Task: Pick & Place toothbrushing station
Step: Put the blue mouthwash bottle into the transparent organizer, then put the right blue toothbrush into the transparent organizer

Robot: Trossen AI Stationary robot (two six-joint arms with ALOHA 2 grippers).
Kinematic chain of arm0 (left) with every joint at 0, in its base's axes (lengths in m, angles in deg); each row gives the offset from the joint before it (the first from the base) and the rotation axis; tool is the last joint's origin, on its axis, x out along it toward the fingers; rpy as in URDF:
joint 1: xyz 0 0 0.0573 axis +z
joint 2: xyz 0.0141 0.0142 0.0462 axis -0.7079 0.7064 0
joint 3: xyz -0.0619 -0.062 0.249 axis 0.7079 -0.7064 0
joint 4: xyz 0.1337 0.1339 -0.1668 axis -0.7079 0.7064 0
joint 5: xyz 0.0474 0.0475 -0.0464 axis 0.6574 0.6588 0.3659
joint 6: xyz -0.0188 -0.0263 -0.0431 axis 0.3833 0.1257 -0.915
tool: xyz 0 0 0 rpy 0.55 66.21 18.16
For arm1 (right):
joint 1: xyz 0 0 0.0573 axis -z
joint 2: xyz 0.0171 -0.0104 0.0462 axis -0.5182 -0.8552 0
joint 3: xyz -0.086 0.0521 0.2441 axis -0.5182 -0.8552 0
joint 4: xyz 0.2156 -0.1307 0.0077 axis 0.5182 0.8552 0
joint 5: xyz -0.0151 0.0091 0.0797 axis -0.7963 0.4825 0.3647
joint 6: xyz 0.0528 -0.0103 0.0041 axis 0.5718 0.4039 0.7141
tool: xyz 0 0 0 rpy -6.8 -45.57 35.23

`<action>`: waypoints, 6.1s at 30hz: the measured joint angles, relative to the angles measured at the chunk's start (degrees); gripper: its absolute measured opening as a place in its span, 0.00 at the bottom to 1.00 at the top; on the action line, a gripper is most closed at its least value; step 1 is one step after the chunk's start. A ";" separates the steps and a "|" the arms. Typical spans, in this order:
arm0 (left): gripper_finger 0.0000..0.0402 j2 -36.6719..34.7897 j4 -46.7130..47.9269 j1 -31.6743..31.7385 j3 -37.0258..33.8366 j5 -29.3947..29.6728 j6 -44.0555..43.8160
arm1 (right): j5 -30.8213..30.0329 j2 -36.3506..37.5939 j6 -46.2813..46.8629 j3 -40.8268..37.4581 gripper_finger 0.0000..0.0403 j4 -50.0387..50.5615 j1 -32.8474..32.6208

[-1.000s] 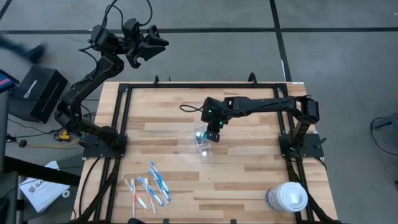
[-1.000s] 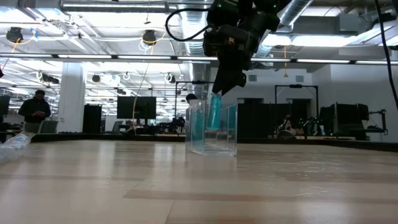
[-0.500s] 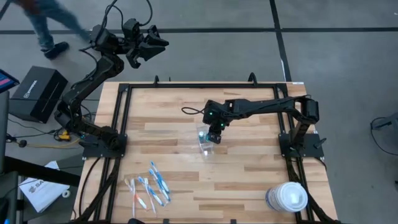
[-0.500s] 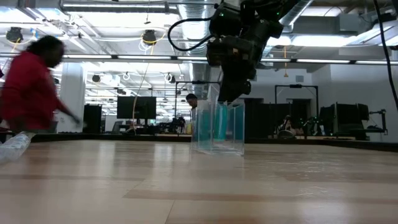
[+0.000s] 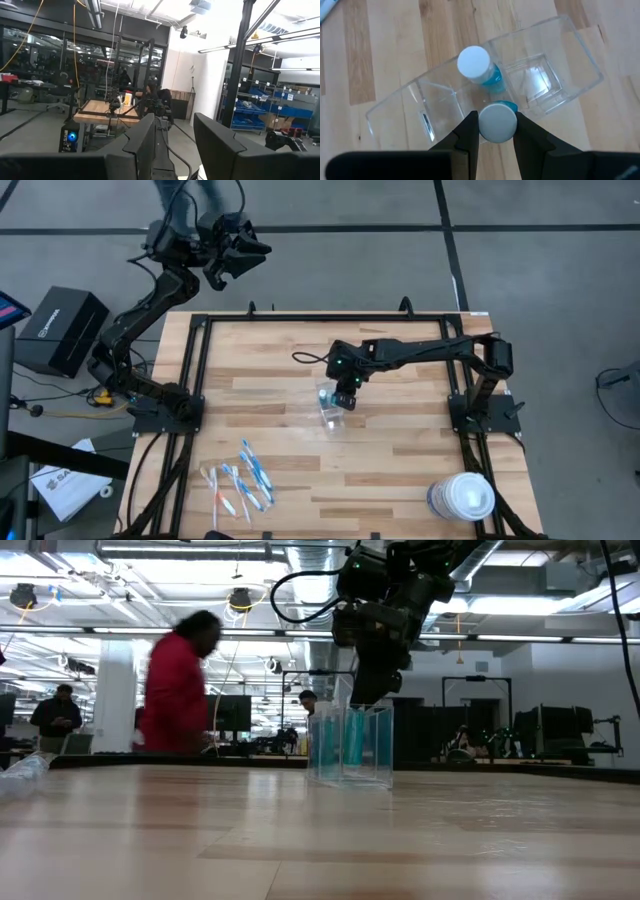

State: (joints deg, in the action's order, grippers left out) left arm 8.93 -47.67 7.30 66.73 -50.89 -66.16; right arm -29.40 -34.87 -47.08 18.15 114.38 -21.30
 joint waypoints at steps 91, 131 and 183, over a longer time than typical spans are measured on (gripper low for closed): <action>0.33 -6.10 46.07 -58.31 -12.75 92.90 8.09 | -43.47 28.09 7.50 44.94 0.72 37.66 -22.04; 0.33 3.19 74.95 -73.66 -32.62 78.86 -75.53 | -34.33 28.61 -1.95 44.94 0.72 38.18 -22.64; 0.32 2.42 69.49 -78.64 -46.62 69.56 -83.02 | -28.13 28.61 -3.61 44.94 0.72 35.36 -14.05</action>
State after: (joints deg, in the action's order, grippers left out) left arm 11.35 21.82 -71.34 20.11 18.67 -149.18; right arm -57.53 -6.26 -50.69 63.09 149.73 -35.36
